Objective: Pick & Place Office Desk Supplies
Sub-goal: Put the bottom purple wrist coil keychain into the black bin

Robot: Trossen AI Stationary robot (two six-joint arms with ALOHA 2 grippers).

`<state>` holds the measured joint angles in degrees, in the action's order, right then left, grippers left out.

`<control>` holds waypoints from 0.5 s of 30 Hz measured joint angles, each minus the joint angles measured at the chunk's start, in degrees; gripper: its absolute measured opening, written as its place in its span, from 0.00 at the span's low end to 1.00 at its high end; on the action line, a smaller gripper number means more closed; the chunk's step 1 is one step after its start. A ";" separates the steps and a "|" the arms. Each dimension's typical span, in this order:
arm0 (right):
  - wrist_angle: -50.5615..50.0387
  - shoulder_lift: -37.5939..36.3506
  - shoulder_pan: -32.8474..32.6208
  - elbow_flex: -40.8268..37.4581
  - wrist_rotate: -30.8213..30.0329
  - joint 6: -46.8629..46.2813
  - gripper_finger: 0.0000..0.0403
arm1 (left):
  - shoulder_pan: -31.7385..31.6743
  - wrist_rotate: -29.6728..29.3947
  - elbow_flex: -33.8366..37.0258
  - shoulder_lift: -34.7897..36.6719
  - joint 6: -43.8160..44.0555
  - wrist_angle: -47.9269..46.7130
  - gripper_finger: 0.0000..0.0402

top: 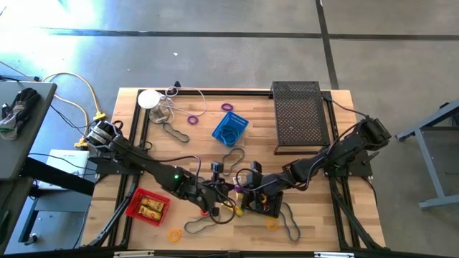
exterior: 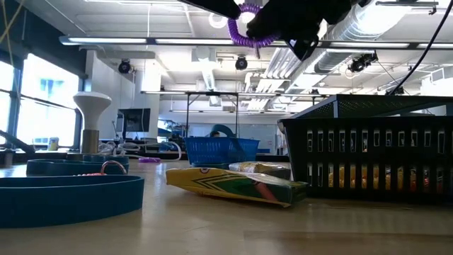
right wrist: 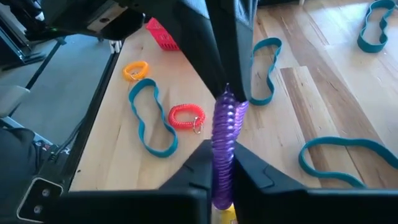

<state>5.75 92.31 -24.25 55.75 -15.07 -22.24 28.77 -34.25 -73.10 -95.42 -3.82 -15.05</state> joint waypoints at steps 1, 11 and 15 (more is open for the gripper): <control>0.01 0.00 0.00 0.00 0.00 0.00 0.03 | 0.00 -0.01 0.00 0.00 -0.65 0.14 0.04; -1.63 0.00 -0.83 0.00 0.51 -0.08 0.02 | 0.00 -0.01 0.00 0.00 -2.11 0.77 0.20; -5.31 0.00 -2.12 0.00 1.28 -2.52 0.02 | 0.00 -0.03 0.00 0.00 -0.09 0.74 0.27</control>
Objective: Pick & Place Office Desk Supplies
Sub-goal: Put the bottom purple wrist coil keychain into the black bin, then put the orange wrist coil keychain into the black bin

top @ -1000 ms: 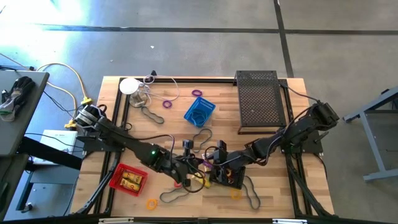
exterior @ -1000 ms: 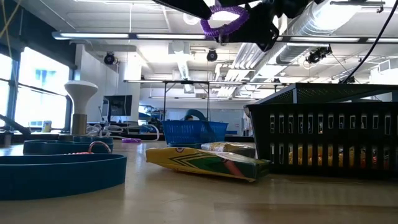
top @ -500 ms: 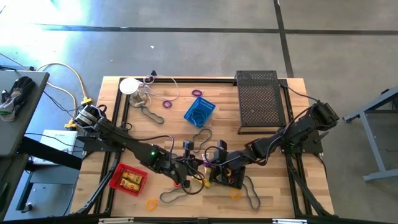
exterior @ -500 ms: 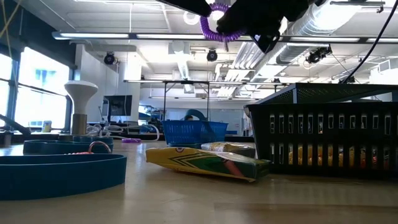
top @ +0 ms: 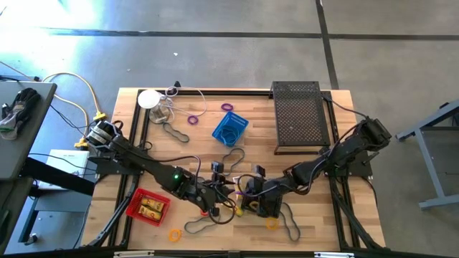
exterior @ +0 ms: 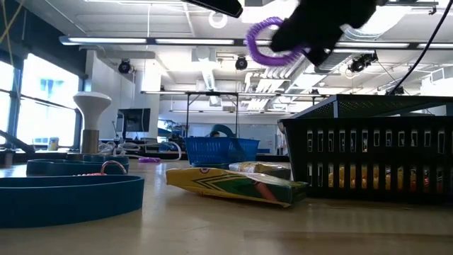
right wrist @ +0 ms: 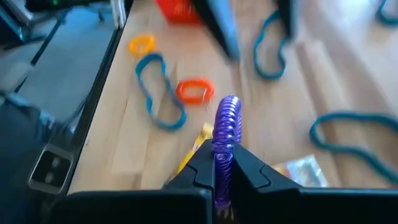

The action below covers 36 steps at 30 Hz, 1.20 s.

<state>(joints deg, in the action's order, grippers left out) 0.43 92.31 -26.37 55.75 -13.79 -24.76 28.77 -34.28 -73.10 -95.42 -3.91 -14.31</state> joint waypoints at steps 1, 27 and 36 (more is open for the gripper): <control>-1.26 0.00 -0.35 0.00 0.58 -1.05 0.02 | 0.00 0.00 0.00 0.00 0.78 0.00 0.28; -16.68 -0.04 -9.20 -4.65 -2.75 -26.55 0.20 | 0.00 -0.07 0.00 0.02 2.84 -0.70 0.29; -12.14 -0.74 -8.94 -4.66 -4.71 -17.74 0.42 | -0.15 -0.07 0.04 0.06 3.29 -1.74 0.29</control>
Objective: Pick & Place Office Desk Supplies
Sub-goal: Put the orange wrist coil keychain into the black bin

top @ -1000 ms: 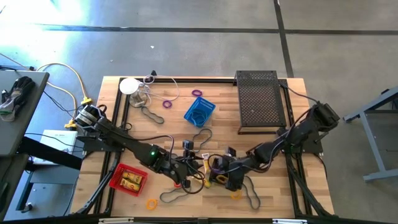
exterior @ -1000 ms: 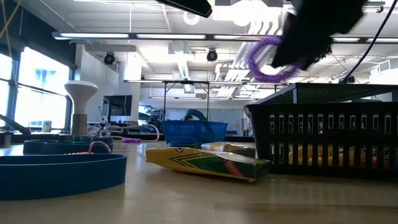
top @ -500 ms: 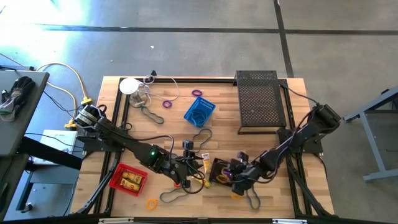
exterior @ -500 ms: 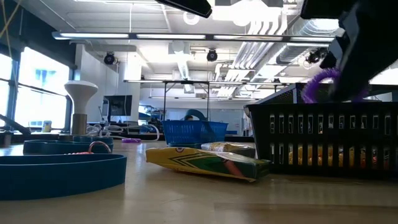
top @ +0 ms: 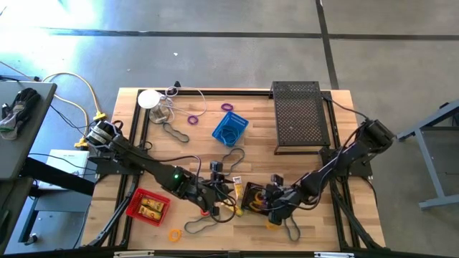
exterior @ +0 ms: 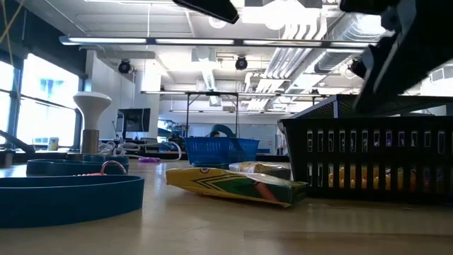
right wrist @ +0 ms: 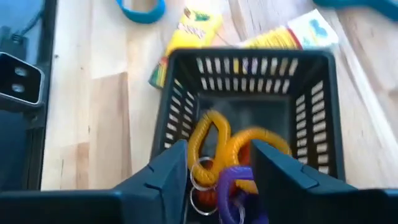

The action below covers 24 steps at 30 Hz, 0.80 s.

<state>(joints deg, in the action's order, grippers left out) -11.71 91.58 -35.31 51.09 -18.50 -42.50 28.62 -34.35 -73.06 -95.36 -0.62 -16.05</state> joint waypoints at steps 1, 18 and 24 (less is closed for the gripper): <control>0.75 -0.36 0.18 0.00 0.08 0.70 0.43 | 0.00 0.00 0.00 0.00 0.43 -0.72 0.29; 5.12 -3.66 0.52 0.02 0.65 11.54 0.39 | -1.28 16.54 0.11 0.05 12.74 -24.90 0.29; 5.12 -3.66 0.55 0.02 0.68 12.33 0.39 | -0.51 18.16 0.11 0.05 12.75 -24.77 0.31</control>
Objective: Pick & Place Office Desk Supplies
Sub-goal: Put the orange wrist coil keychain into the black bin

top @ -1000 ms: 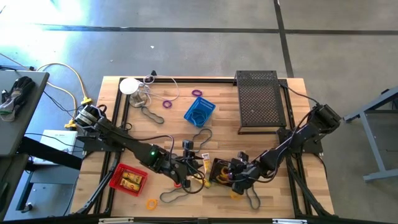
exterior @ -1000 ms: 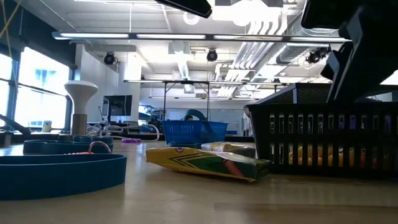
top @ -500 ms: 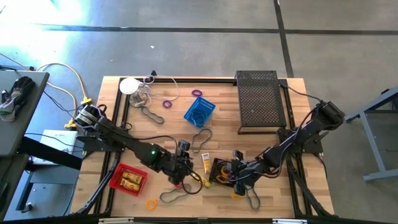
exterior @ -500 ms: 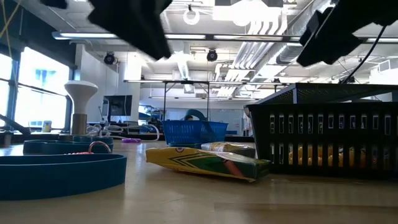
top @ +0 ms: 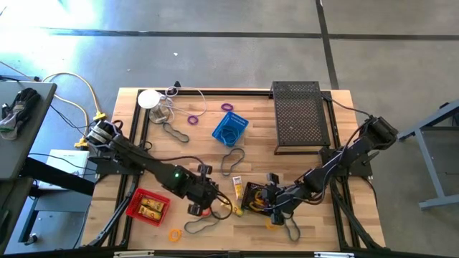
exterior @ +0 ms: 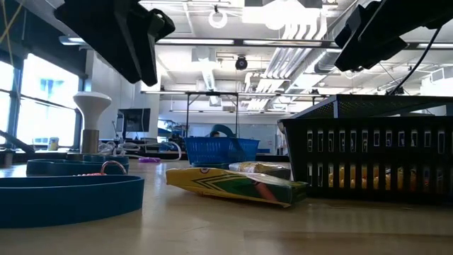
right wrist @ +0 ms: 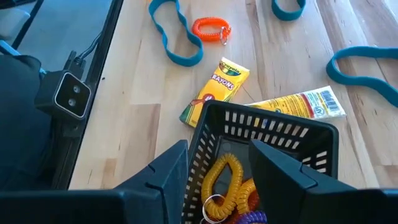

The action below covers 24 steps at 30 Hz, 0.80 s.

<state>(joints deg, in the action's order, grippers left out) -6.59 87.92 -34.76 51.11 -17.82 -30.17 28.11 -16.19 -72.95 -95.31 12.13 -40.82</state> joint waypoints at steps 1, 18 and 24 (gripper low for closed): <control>0.00 0.00 0.00 0.00 0.00 0.00 0.39 | 0.22 0.00 0.00 0.00 0.20 -0.01 0.33; 1.83 0.00 -0.55 0.00 0.43 -3.04 0.39 | 1.45 -0.02 0.00 -0.04 10.01 -1.61 0.54; 3.71 0.00 -0.46 0.00 -0.15 -3.00 0.39 | 1.70 -0.03 0.00 -0.07 10.02 -1.89 0.54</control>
<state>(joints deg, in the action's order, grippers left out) -2.88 87.92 -35.22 51.11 -17.98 -33.18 29.81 -16.22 -72.95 -95.37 22.15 -42.72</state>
